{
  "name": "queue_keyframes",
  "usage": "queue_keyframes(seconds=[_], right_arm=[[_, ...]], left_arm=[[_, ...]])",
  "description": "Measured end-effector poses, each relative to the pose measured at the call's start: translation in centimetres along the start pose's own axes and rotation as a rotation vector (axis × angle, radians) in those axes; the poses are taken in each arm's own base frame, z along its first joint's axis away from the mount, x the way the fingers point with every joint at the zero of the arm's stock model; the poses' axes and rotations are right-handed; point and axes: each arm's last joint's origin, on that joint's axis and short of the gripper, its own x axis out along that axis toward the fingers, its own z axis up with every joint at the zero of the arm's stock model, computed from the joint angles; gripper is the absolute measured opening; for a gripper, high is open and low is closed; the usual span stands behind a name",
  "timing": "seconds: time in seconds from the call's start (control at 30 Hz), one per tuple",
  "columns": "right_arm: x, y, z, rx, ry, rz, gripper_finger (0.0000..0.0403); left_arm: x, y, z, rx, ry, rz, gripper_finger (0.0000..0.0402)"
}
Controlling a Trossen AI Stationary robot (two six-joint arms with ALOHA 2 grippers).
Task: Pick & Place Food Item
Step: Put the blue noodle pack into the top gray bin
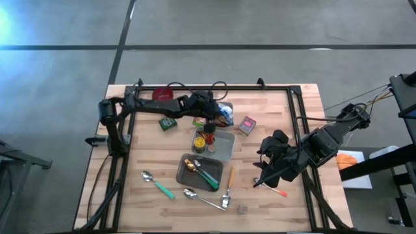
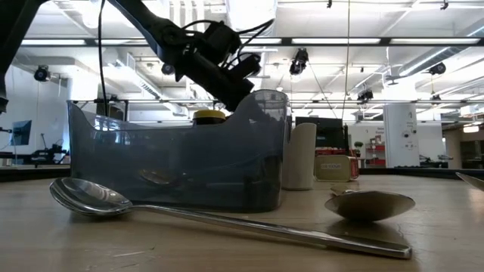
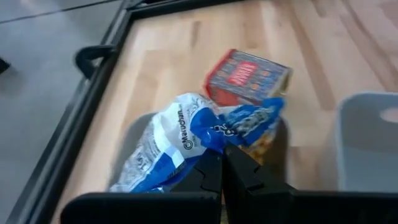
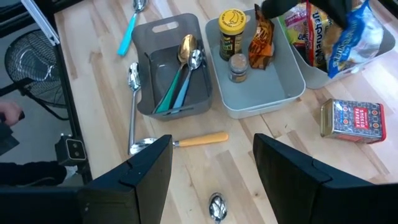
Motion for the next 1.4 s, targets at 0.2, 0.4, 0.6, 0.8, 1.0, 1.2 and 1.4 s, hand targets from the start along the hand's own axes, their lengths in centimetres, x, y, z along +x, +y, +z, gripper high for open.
queue_keyframes(seconds=[0.2,0.4,0.6,0.8,1.0,1.2,1.4], right_arm=[[0.0,0.1,0.0,0.006,-0.001,0.007,0.0221],[0.0,0.1,-0.1,0.018,0.0,0.01,0.0221],[-0.2,0.3,-0.3,0.014,0.004,0.017,0.0221],[-0.3,0.5,-0.5,0.01,0.004,0.025,0.0221],[-0.2,0.5,-0.5,0.009,0.003,0.027,0.0221],[-0.2,0.5,-0.5,0.008,0.003,0.026,0.0221],[-0.2,0.5,-0.5,0.004,0.002,0.027,0.0221]], left_arm=[[0.1,-0.7,0.0,0.038,0.017,-0.026,0.0],[-0.1,-0.5,0.0,0.071,0.053,0.017,0.0],[-0.3,-0.6,0.5,0.275,0.079,0.068,0.0],[-0.8,-0.5,1.6,0.397,0.059,0.076,0.0],[-1.7,-0.1,2.8,0.545,0.042,0.091,0.0],[-1.5,-0.7,1.6,0.599,0.136,-0.002,0.0],[-1.2,-1.1,0.8,0.597,0.132,-0.006,0.0]])
